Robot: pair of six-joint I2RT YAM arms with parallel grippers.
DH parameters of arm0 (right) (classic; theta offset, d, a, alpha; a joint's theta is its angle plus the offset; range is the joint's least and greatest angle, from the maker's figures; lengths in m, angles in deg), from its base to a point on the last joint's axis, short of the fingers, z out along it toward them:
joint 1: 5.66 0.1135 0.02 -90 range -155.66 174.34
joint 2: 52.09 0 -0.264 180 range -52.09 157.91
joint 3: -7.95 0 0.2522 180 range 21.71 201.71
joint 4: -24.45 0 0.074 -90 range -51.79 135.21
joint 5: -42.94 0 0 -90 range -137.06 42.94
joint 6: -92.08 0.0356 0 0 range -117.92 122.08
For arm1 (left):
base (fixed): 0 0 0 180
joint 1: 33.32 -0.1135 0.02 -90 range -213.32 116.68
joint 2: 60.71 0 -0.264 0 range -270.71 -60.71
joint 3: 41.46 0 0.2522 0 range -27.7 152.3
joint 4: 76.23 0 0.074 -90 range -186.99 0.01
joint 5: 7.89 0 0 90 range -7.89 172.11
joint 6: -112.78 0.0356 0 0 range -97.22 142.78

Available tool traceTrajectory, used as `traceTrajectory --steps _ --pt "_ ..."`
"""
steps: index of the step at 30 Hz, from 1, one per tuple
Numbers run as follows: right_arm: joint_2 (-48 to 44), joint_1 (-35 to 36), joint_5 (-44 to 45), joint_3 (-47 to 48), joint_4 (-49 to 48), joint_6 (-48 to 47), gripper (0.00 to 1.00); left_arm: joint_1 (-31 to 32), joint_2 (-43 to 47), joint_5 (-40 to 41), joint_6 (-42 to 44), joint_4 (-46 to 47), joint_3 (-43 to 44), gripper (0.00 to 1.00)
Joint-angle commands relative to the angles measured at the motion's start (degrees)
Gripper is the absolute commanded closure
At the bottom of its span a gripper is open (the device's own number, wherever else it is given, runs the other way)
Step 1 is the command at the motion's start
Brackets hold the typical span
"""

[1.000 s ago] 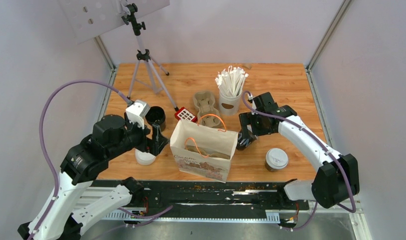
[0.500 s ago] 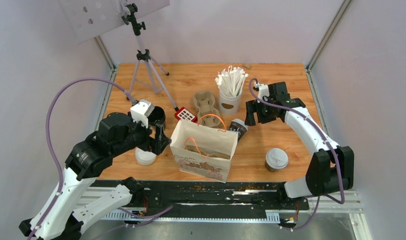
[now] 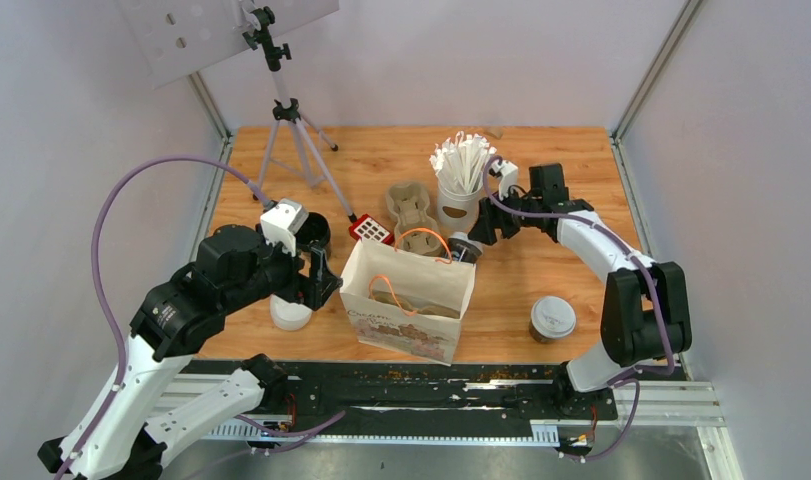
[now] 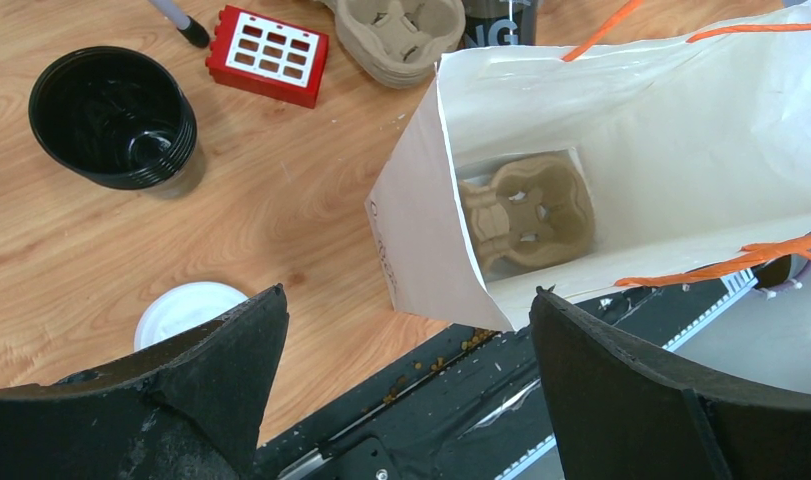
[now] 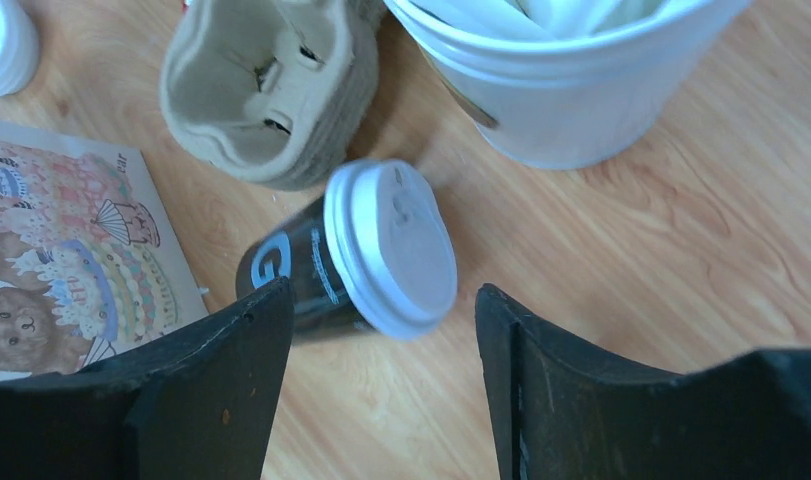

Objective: Pack the takeout coffee

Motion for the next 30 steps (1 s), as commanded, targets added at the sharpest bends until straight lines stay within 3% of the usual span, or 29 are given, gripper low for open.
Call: traceTrajectory --steps 1,10,19,30 --pt "-0.21 0.15 -9.34 -4.56 -15.12 -0.68 0.34 -0.18 0.22 -0.44 -0.83 0.86 0.81 0.03" --pt "1.97 0.15 -11.98 -6.03 -17.53 -4.20 0.33 -0.17 -0.10 -0.78 -0.99 0.61 1.38 0.04" --pt "3.70 0.12 -8.56 -2.82 -8.14 -7.91 0.35 -0.21 -0.90 -1.24 -1.12 -0.53 2.98 0.04" --pt "6.28 0.07 -10.94 0.25 -1.82 -9.54 0.50 -0.13 0.83 -0.44 -0.35 -1.73 2.90 0.04"
